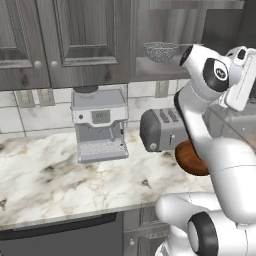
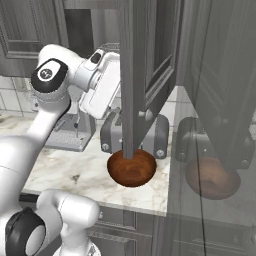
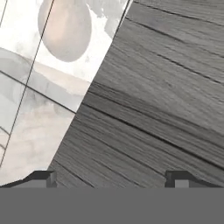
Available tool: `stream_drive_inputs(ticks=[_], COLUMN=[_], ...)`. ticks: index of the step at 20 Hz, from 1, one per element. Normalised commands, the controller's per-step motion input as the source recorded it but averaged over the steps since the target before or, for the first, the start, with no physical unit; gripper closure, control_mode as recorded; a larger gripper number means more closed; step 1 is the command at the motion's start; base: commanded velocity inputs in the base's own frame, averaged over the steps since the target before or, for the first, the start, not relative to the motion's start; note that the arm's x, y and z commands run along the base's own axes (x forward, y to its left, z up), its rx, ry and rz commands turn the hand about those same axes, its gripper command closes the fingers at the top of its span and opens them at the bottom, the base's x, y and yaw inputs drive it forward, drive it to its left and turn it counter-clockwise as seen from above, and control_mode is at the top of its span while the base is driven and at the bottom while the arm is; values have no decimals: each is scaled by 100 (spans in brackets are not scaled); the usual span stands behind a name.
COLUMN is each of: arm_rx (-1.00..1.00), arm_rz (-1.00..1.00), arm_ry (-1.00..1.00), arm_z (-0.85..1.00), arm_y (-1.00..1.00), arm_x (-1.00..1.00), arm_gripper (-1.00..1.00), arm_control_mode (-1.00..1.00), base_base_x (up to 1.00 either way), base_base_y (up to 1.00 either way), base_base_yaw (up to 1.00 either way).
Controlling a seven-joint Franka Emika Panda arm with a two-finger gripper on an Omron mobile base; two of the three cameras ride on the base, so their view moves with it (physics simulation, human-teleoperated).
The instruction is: Open the cabinet and setup a tea strainer by placing it in the bowl upright.
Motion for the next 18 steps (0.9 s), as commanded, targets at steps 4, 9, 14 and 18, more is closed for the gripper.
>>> stream_drive_inputs(ticks=[4,9,14,18], arm_rx=[2,18,34,32], arm_rz=[0,0,21,35], arm_ry=[0,-12,-8,-22], arm_z=[-16,-5,-8,0], arm_y=[70,66,37,9], arm_x=[14,58,85,75], arm_gripper=[-100,-100,-100,-100], arm_control_mode=[-100,-100,-100,-100], base_base_x=[0,0,0,0], base_base_y=[0,0,0,0], base_base_yaw=[0,0,0,0])
